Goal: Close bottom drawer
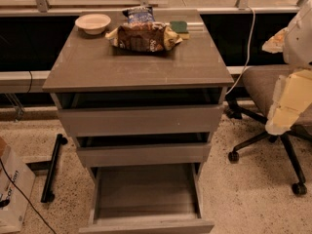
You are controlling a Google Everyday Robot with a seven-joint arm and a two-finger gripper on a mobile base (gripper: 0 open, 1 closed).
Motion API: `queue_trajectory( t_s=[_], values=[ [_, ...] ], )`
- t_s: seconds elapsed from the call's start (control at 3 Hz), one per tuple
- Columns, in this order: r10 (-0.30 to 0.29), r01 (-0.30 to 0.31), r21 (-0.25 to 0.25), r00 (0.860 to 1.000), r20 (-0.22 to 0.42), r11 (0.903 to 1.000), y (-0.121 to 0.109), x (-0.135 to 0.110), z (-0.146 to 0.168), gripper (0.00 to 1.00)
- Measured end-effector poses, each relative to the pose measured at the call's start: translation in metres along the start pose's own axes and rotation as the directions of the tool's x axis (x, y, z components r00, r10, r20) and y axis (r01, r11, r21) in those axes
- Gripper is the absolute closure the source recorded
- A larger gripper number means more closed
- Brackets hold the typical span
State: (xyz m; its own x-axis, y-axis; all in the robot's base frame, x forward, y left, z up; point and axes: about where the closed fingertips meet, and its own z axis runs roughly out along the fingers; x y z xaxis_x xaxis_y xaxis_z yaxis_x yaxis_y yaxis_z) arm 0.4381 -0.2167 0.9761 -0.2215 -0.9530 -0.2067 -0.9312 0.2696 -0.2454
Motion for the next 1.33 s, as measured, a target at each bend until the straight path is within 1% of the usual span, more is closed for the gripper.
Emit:
queue_trajectory(
  t_s=[0.33,0.67,1.0,1.33],
  values=[
    [0.0,0.0,0.0,1.0,0.0,1.0,0.0,0.0,0.0,0.0],
    [-0.001,0.001,0.008,1.0,0.01,1.0,0.0,-0.001,0.001,0.19],
    [-0.004,0.004,0.008,0.998,0.057,1.0,0.005,-0.002,0.02,0.43],
    [-0.003,0.004,-0.011,0.993,0.117,0.9999,0.012,0.008,0.062,0.66]
  ],
)
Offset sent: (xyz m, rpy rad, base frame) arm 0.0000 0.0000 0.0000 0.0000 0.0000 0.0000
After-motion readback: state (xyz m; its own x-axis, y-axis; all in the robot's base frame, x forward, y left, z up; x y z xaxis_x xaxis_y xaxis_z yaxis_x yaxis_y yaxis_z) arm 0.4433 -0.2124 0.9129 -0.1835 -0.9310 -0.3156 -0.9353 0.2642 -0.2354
